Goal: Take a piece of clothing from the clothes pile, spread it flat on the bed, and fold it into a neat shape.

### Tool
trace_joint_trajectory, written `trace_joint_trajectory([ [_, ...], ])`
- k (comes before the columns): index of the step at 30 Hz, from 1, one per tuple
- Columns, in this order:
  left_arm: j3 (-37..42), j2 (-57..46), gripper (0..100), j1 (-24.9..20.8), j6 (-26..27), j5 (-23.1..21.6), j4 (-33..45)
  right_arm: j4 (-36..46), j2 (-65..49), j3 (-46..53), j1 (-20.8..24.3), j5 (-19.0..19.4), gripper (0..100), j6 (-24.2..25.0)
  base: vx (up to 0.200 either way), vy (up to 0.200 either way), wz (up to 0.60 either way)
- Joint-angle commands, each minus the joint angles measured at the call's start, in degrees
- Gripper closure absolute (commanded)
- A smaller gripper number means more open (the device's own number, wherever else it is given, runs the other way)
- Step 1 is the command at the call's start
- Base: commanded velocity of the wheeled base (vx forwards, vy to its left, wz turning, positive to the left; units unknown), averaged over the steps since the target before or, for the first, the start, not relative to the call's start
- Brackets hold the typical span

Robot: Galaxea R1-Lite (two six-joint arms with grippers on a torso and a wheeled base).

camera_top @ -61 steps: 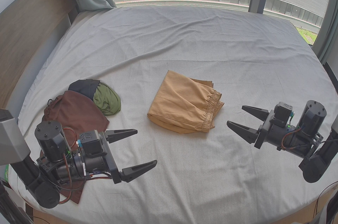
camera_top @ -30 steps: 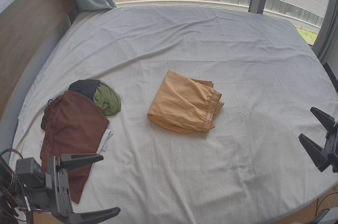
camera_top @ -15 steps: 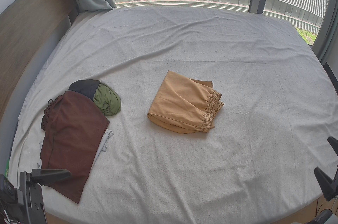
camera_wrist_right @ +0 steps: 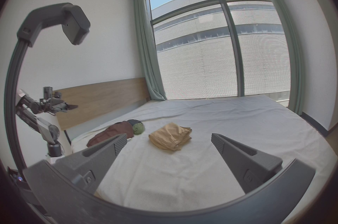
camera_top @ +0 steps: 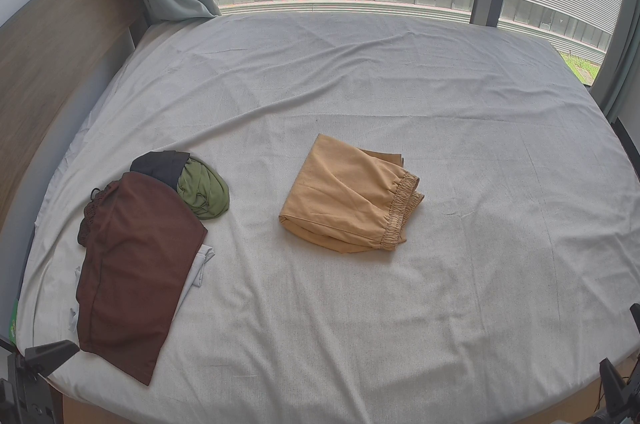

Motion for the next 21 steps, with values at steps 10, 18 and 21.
trace_joint_trajectory([
  [10,0.99,-15.04,0,8.71,3.35,5.92,9.18,7.53,-4.33,2.72,-0.68,-17.52,0,-5.89,0.0,0.0,0.0],
  [18,0.99,-20.31,0,17.32,15.04,19.11,25.0,8.67,-4.33,2.72,-0.68,-21.39,0,-5.89,0.0,0.0,0.0],
  [21,0.81,-20.31,0,17.15,16.45,26.49,26.14,11.75,-4.33,2.72,-0.68,-22.97,0,-5.1,0.0,0.0,0.0],
])
